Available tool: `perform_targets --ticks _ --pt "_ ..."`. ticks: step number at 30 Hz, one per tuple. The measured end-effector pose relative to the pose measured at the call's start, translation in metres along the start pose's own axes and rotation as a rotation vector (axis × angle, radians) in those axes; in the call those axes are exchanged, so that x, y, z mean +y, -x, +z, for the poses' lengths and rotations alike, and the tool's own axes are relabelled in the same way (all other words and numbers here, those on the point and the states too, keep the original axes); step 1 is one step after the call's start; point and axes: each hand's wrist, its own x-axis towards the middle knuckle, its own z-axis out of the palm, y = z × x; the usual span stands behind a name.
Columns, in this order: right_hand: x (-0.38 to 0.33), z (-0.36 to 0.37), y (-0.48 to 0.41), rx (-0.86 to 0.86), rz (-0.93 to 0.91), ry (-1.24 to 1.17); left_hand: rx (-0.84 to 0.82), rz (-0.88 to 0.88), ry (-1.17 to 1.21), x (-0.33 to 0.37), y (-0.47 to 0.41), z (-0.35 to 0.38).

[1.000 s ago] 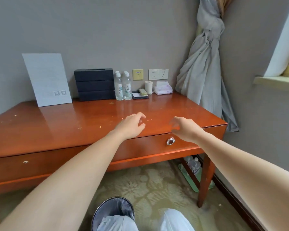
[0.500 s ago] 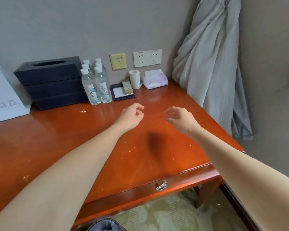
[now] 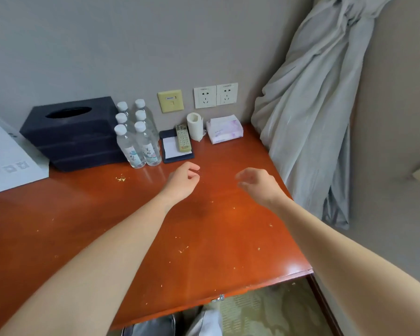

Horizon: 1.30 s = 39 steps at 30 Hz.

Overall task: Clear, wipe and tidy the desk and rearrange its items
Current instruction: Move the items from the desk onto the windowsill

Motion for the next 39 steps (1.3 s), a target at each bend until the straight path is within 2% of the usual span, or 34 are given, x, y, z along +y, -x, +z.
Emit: perform_targets --ticks 5,10,15,21,30,34,39 --pt "0.002 -0.016 -0.061 0.06 0.028 -0.031 0.015 -0.016 0.045 -0.003 -0.057 -0.007" --pt "0.003 -0.03 -0.124 0.047 0.054 -0.059 -0.031 -0.02 0.049 0.009 -0.115 -0.005" --pt "0.024 -0.035 -0.185 0.026 0.113 -0.101 -0.055 -0.087 0.136 0.016 -0.179 0.008" --pt "0.046 -0.035 -0.255 -0.024 0.189 -0.039 -0.03 -0.208 0.138 0.012 -0.234 0.026" --pt "0.056 -0.024 -0.352 -0.128 0.259 0.016 -0.099 -0.338 0.208 0.012 -0.292 0.05" --pt "0.064 -0.015 -0.371 -0.176 0.305 -0.079 -0.089 -0.337 0.223 0.008 -0.301 0.059" --pt "0.071 -0.009 -0.368 -0.138 0.314 -0.18 -0.054 -0.319 0.205 0.014 -0.294 0.061"
